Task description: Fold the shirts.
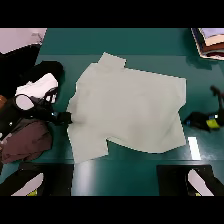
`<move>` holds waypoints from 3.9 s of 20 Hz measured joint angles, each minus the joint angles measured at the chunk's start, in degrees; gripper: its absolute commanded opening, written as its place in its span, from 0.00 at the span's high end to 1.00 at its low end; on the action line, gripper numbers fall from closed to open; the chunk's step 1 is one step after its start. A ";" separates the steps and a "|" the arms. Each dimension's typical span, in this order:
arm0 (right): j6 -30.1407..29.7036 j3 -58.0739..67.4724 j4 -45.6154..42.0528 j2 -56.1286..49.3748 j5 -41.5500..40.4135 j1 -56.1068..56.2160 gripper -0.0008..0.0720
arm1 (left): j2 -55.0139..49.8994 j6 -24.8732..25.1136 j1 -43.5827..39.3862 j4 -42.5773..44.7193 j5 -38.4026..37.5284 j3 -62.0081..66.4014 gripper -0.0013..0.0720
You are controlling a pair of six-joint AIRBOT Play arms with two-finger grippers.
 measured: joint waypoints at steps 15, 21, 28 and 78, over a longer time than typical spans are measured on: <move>8.90 -17.25 3.56 -5.16 -9.70 6.80 0.97 | 1.22 0.15 -0.11 0.59 0.00 2.71 0.95; 7.72 -5.01 4.02 0.22 -11.54 12.13 0.97 | 5.49 0.13 -0.11 1.11 -1.97 9.46 0.95; 5.25 31.19 4.31 9.31 -9.73 7.28 0.97 | 13.29 0.09 -0.11 2.23 -3.74 45.00 0.95; 2.73 36.65 -7.54 -37.57 -12.57 13.35 0.41 | -34.84 -2.86 -0.20 8.48 0.96 37.46 0.30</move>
